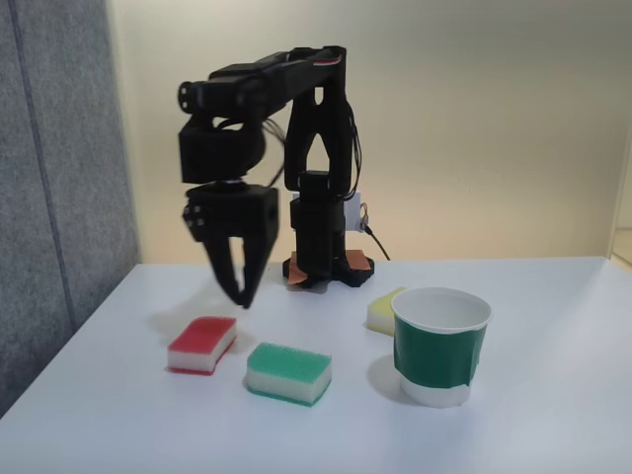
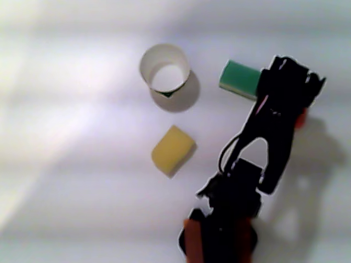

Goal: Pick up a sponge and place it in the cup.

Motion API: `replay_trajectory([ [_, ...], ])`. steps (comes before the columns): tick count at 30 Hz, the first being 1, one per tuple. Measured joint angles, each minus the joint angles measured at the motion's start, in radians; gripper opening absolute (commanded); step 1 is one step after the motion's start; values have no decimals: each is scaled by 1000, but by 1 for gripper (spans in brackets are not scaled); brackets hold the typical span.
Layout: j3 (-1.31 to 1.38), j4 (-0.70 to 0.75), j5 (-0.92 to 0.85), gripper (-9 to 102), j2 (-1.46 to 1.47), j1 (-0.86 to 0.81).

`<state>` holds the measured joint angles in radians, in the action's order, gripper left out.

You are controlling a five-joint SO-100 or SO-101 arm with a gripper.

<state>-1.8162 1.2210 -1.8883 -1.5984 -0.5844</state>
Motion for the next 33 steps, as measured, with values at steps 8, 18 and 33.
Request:
replay_trajectory([
  [8,112,-44,-181,11,138,-54],
  [18,87,-55,-245,26,127,-63],
  [33,-74,-106,-238,28,57,-48],
])
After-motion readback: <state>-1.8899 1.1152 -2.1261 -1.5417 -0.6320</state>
